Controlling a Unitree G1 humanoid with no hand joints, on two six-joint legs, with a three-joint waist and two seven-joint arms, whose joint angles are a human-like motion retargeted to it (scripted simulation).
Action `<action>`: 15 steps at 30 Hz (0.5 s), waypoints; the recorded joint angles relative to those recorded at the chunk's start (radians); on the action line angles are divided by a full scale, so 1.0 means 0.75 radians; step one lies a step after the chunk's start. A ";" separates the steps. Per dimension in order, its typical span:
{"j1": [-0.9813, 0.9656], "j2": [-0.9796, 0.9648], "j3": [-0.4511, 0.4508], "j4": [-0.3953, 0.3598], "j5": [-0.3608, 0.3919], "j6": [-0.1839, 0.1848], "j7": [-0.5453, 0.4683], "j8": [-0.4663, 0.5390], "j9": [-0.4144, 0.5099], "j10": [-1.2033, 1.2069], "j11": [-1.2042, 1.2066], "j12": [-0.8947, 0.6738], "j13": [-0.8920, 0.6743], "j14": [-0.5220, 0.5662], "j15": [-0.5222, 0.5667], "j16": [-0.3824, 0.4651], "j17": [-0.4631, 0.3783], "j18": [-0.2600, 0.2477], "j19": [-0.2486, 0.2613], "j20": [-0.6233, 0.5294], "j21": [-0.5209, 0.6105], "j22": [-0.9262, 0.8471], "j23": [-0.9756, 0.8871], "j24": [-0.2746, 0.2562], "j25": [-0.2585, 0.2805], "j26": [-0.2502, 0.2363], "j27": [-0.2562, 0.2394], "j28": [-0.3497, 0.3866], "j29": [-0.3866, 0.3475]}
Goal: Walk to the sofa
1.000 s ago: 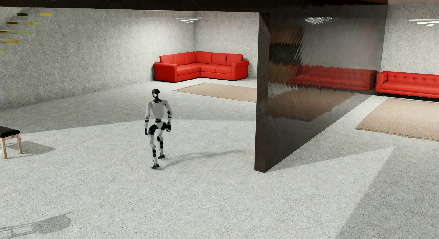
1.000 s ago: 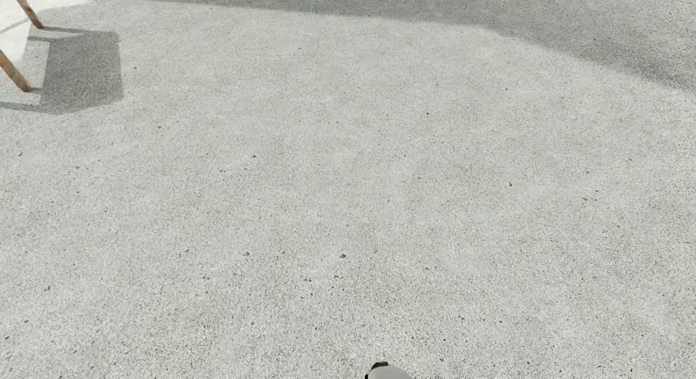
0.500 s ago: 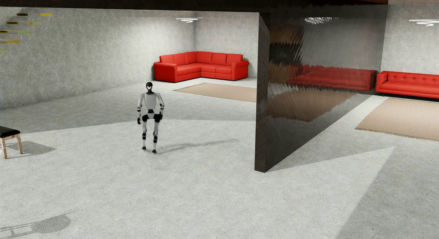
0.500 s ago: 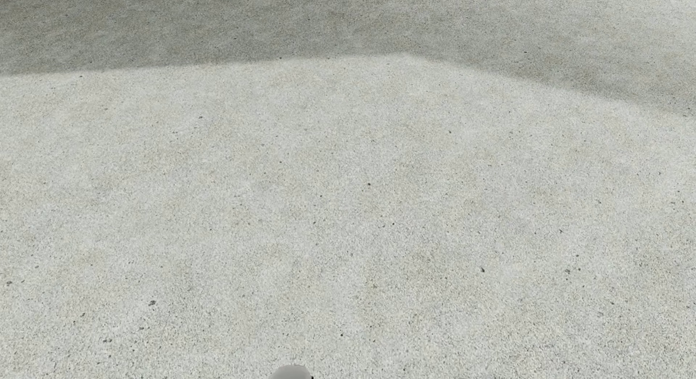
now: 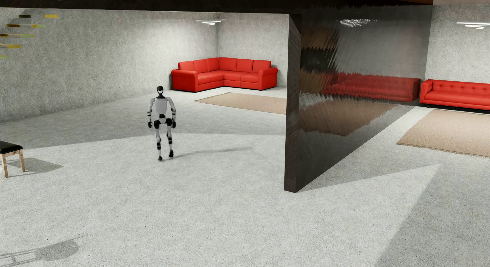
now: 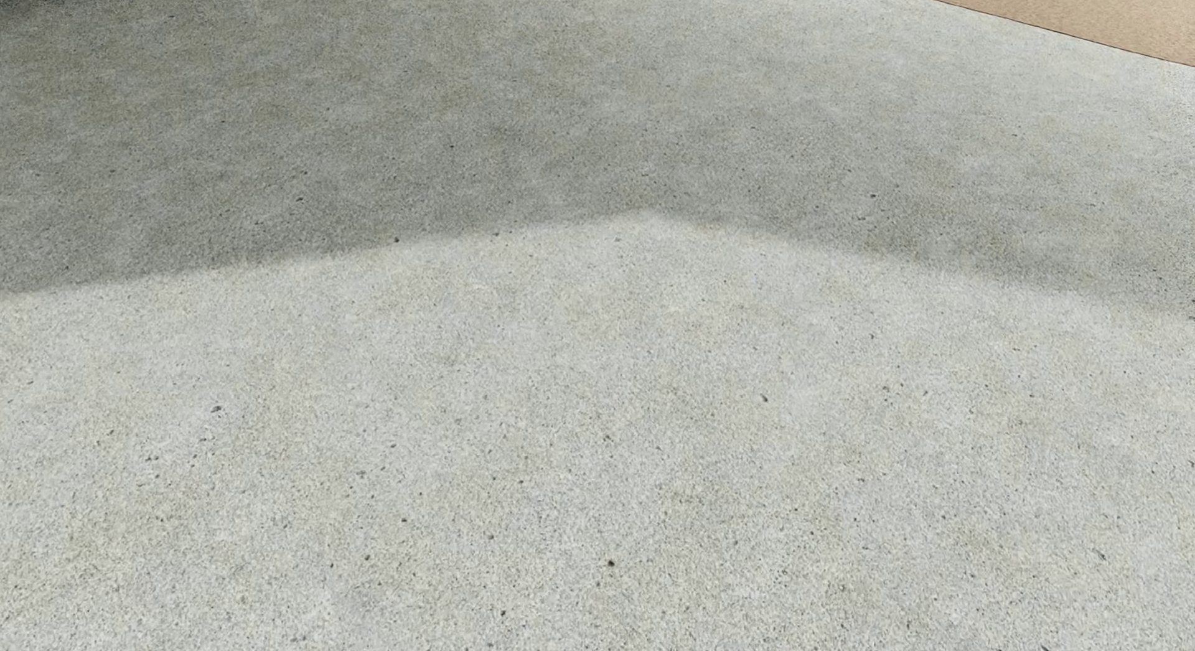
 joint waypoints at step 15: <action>-0.546 0.555 0.287 0.115 0.100 -0.022 0.000 0.000 0.021 0.716 -0.673 0.104 -0.118 -0.003 -0.573 -0.016 -0.024 0.000 0.000 -0.020 -0.161 0.117 -0.203 0.000 0.000 0.000 0.000 0.000 0.000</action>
